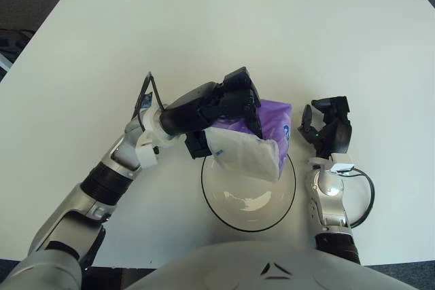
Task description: Put the tissue paper into the plate.
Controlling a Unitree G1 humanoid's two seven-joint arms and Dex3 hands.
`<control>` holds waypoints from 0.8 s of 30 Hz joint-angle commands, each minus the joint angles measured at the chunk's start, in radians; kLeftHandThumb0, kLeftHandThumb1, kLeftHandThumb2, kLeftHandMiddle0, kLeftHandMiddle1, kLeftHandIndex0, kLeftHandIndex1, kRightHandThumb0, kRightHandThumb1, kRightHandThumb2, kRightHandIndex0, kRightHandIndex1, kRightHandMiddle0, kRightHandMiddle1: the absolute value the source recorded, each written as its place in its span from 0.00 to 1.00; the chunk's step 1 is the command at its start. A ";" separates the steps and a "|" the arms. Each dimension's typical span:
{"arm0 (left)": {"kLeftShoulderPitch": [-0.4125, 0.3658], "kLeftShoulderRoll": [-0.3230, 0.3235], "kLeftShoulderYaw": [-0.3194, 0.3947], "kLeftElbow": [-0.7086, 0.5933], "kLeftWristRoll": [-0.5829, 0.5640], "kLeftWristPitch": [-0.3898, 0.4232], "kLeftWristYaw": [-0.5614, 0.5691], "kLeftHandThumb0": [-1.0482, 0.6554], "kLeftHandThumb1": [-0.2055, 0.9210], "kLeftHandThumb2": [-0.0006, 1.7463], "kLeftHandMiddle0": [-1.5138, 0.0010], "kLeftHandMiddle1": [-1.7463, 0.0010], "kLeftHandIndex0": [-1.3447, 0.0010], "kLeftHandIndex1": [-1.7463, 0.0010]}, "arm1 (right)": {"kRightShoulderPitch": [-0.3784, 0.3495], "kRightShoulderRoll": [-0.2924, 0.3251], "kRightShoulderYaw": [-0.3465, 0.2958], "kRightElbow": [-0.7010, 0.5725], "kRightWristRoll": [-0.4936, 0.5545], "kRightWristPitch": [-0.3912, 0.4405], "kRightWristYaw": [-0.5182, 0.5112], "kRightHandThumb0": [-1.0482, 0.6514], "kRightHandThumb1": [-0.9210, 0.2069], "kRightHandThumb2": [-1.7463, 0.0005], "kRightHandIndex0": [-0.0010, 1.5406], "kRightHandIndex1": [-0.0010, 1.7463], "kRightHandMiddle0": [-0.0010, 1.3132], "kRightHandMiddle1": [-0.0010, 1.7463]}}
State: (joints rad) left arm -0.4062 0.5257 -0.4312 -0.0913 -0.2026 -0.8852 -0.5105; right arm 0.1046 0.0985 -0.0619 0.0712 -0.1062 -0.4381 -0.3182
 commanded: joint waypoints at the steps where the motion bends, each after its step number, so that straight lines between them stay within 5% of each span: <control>1: -0.045 0.002 -0.004 0.016 -0.004 -0.062 -0.081 0.61 0.16 0.97 0.43 0.00 0.51 0.02 | 0.065 -0.002 -0.008 0.139 -0.012 0.022 -0.001 0.39 0.22 0.50 0.32 0.77 0.26 1.00; 8: 0.014 0.023 0.049 -0.025 0.025 -0.108 -0.110 0.61 0.18 0.96 0.42 0.03 0.54 0.00 | 0.067 0.000 -0.007 0.137 -0.008 0.008 0.003 0.39 0.23 0.49 0.32 0.77 0.26 1.00; 19: 0.007 0.034 0.050 -0.056 0.111 -0.036 -0.165 0.61 0.17 0.96 0.42 0.04 0.54 0.00 | 0.077 0.002 -0.008 0.124 -0.010 0.025 0.001 0.39 0.22 0.50 0.32 0.76 0.26 1.00; 24: 0.011 0.009 0.091 -0.019 0.158 -0.116 -0.135 0.61 0.15 0.97 0.40 0.01 0.50 0.05 | 0.076 0.003 -0.008 0.124 -0.013 0.027 -0.004 0.39 0.22 0.50 0.32 0.76 0.26 1.00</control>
State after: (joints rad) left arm -0.4051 0.5456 -0.3704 -0.1193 -0.0650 -0.9532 -0.6615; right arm 0.1007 0.0991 -0.0628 0.0759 -0.1058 -0.4405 -0.3184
